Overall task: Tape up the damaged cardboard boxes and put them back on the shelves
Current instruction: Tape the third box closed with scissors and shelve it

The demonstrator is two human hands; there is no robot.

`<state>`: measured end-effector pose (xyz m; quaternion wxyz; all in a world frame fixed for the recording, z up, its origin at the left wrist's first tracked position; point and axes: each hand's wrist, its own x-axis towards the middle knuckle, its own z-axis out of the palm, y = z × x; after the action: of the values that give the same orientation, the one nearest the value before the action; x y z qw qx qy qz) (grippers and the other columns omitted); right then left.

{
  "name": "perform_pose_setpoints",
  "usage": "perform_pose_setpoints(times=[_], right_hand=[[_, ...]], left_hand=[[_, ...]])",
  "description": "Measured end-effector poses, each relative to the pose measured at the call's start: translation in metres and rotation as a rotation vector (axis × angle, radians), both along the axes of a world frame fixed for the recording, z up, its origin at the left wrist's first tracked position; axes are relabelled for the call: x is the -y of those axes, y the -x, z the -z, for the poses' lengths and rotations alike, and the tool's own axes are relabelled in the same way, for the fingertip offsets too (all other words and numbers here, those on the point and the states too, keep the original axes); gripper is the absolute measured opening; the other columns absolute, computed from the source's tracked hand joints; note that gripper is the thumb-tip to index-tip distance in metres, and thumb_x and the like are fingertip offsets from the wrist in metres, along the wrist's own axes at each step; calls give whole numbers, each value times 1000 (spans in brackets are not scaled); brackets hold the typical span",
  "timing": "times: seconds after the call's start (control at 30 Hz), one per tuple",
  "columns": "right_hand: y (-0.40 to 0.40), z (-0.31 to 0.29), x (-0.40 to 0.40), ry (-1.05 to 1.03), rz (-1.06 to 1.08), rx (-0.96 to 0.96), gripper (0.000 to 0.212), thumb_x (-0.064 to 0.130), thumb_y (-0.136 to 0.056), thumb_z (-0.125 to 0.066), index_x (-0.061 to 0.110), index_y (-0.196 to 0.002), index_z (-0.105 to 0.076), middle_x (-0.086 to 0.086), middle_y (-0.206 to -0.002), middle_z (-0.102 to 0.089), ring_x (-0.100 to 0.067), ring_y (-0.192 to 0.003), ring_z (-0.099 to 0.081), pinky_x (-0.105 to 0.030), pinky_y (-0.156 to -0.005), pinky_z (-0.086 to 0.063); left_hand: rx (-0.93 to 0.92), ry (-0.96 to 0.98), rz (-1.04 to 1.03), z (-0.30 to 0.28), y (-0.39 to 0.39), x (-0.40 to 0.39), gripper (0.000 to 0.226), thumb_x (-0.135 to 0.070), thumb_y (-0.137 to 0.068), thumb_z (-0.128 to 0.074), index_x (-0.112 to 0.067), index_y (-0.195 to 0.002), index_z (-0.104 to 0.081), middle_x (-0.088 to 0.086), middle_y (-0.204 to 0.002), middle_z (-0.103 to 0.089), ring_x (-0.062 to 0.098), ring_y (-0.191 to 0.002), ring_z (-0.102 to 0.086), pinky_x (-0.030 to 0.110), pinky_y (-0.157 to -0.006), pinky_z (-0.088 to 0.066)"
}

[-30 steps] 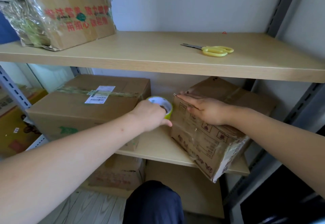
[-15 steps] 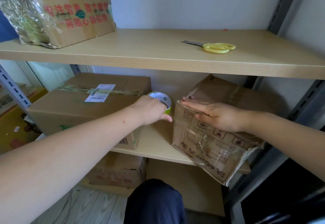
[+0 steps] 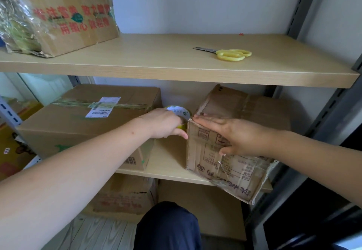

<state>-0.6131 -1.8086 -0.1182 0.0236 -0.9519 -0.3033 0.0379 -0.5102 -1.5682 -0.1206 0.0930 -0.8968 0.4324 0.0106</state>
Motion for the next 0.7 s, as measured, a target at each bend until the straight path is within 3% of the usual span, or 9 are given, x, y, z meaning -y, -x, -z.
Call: perform_pose_setpoints(times=[0.07,0.2,0.27,0.4,0.5,0.53,0.6,0.67,0.7], right_hand=[[7,-9,13,-3,-57,-33,112,25,-85,-74,50,-151,13,28,-160,9,8,-146,5,-19,-118,-8],[27,-17,38,34,-125,-21,102,21,-92,-68,42,-154,10,26,-161,7,2,-149,3,-34,-123,-13],[33,-14,40,24,-96,11,103,15,-90,-68,42,-155,7,28,-160,6,5,-148,4,-28,-121,-12],[39,-8,33,39,3,57,107,12,-88,-69,45,-153,9,34,-157,11,12,-144,10,-15,-115,-7],[44,-14,21,84,82,43,96,19,-93,-63,45,-152,9,26,-161,5,4,-148,0,-26,-122,-16],[48,-19,14,107,101,76,86,27,-95,-59,41,-155,1,21,-163,-5,-2,-149,-10,-30,-121,-21],[56,-36,-2,144,53,309,56,39,-99,-52,31,-151,-34,9,-154,-39,-12,-139,-38,-35,-115,-34],[62,-57,-16,52,-57,656,31,34,-102,-49,20,-123,-66,1,-122,-65,-19,-112,-58,-37,-95,-47],[62,-69,-22,-46,-57,824,26,27,-103,-49,14,-110,-70,-2,-107,-67,-23,-98,-60,-38,-84,-49]], left_hand=[[-6,12,76,0,9,1,56,-71,-90,-43,-18,-78,-56,-5,-57,-59,8,-57,-52,30,-64,-46],[-86,-5,123,9,33,3,30,-55,-96,-46,-27,-87,-45,-15,-70,-42,13,-66,-45,31,-58,-34],[-93,0,83,10,42,10,28,-50,-99,-44,-25,-85,-44,-13,-71,-43,14,-65,-45,30,-56,-31],[-4,95,4,10,53,35,23,-32,-101,-44,-16,-85,-48,12,-93,-66,30,-80,-59,31,-67,-39],[6,163,-69,18,60,37,18,-28,-101,-43,-14,-92,-47,17,-103,-66,38,-95,-63,35,-72,-42],[-11,189,-96,22,61,37,19,-28,-101,-42,-11,-99,-50,17,-105,-66,38,-97,-63,36,-74,-45],[-79,256,-130,25,66,41,24,-27,-98,-43,-8,-107,-56,15,-105,-66,36,-98,-64,36,-78,-51],[-158,306,-134,26,72,46,22,-25,-95,-44,-10,-98,-59,13,-100,-67,31,-92,-64,29,-73,-46],[-186,311,-145,27,74,48,21,-24,-95,-44,-10,-96,-59,13,-100,-67,30,-92,-64,26,-71,-42]])
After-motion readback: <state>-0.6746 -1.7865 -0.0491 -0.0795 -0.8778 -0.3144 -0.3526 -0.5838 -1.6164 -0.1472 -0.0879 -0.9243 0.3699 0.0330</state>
